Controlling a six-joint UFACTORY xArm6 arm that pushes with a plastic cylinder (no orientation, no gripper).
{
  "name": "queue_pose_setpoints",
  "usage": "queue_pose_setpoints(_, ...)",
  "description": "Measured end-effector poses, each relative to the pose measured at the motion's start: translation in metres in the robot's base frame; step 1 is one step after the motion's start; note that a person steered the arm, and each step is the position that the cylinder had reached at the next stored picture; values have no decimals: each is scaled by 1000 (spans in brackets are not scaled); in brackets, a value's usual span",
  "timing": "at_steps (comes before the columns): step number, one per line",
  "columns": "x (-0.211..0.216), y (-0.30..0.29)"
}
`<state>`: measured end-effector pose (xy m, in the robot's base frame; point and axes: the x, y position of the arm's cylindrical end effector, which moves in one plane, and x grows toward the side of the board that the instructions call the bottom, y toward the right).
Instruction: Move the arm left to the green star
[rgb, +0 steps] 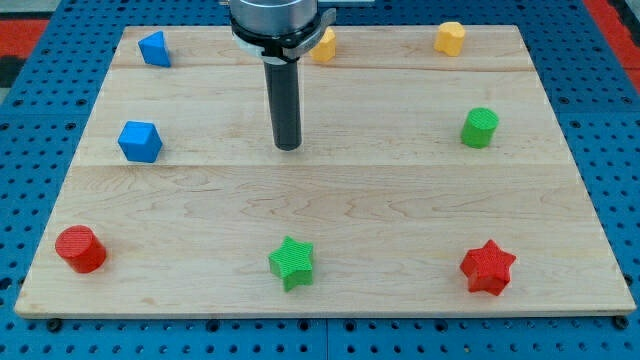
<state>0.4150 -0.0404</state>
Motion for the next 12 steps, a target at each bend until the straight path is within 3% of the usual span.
queue_pose_setpoints(5,-53,4)
queue_pose_setpoints(9,57,-21)
queue_pose_setpoints(11,83,-29)
queue_pose_setpoints(12,127,-50)
